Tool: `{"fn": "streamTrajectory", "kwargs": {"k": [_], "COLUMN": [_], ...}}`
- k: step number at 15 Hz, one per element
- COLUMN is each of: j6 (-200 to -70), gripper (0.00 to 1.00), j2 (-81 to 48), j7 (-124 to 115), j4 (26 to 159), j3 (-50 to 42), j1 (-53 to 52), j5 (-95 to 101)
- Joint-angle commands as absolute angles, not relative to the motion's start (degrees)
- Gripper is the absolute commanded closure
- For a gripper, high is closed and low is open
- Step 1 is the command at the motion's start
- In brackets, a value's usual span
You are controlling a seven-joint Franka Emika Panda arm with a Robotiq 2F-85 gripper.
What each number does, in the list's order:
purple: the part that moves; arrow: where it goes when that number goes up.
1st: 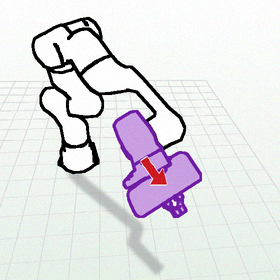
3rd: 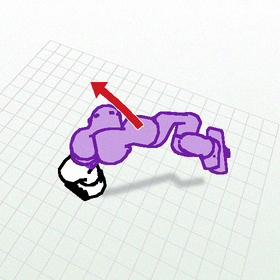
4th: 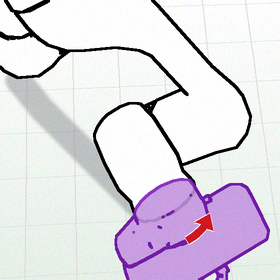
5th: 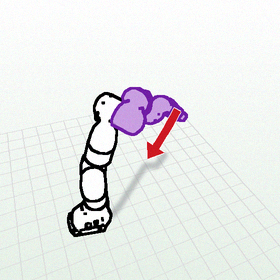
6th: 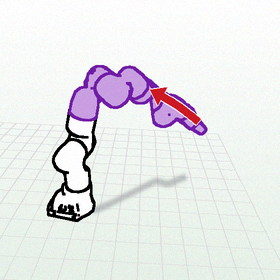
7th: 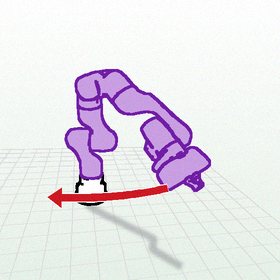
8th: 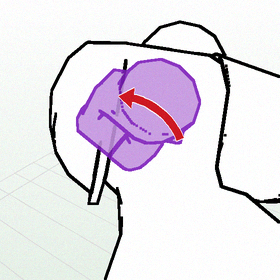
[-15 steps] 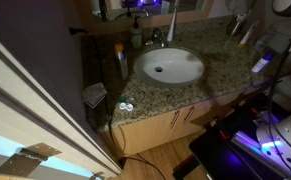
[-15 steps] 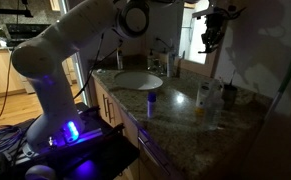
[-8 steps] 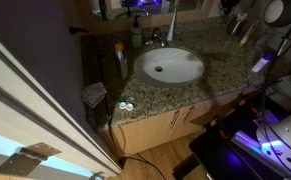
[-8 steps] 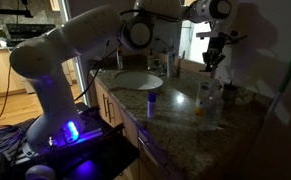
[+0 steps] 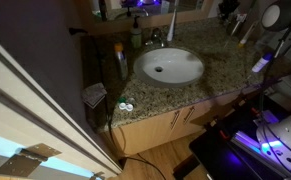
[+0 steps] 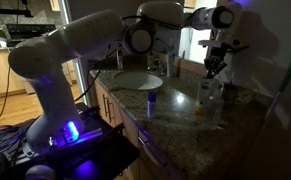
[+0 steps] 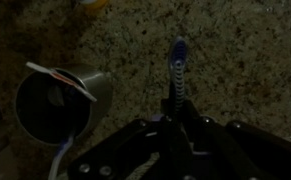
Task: Move the shaving sick to the right side of the sink counter
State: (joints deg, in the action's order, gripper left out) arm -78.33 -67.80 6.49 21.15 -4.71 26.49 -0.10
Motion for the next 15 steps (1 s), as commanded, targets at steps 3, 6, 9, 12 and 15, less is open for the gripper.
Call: {"fn": "streamTrajectory", "kwargs": {"k": [3,6,9,12,15], "j6": [-83.36,-85.57,-84.25,-82.23,-80.79], "gripper": [0.96,0.96,0.6,0.4,0.19], "j2": [-68.89,-70.62,-70.66,-69.73,-66.68], "j7": [7.53,8.62,9.26,11.23,15.24], "j4": [21.62,20.39,21.14,21.04,21.87], "j3": [-3.97,-3.88,-4.61,-5.4,-5.63], "j1": [27.22,27.91,28.1,28.25,28.37], "j5": [-0.77,-0.89,0.04,1.35,2.47]}}
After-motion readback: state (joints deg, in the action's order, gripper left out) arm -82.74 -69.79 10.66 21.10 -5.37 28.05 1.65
